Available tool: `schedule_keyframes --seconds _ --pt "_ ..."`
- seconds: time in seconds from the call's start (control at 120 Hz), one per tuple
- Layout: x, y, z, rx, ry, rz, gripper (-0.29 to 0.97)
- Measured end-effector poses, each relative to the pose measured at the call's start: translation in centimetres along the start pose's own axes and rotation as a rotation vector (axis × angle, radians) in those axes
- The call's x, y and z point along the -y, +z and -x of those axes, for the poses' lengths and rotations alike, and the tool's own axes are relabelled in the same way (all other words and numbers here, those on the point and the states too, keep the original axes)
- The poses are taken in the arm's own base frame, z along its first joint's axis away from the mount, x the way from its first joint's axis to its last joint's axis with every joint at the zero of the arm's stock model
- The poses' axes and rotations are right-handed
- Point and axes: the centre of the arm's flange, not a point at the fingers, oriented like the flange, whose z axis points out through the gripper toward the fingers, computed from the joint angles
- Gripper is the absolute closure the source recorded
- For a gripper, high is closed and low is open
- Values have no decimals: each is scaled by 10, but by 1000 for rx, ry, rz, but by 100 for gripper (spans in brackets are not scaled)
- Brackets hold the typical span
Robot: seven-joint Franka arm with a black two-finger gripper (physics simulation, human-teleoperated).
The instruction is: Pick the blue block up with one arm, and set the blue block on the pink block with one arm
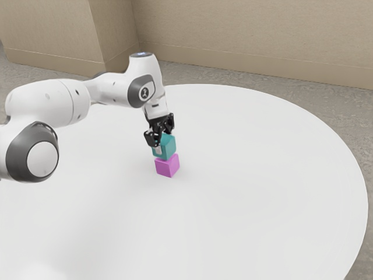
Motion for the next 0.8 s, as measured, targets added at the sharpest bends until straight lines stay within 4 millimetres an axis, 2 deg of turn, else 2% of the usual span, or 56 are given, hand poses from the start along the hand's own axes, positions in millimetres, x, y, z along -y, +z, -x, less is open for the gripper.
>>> schedule_keyframes --seconds 0.167,0.25,0.317,0.383,0.442,0.5,0.542,0.592,0.625,0.667,0.8 --pt "-1 1 0 -10 4 7 11" --pt "-6 -13 -8 -23 10 2 8" --pt "-24 -58 -23 -29 25 -18 6" --pt "-54 -127 -40 -34 37 -58 4" --pt "-86 -195 -56 -35 31 -84 3" --pt "-125 -264 -68 -9 2 -97 2" --pt "-154 -304 -77 14 -28 -99 2" --pt "-184 -339 -83 37 -72 -97 2" --pt "-201 -356 -87 54 -103 -96 1" --pt "-214 -367 -91 68 -139 -84 1" --pt "-231 -370 -105 97 -228 -24 1"
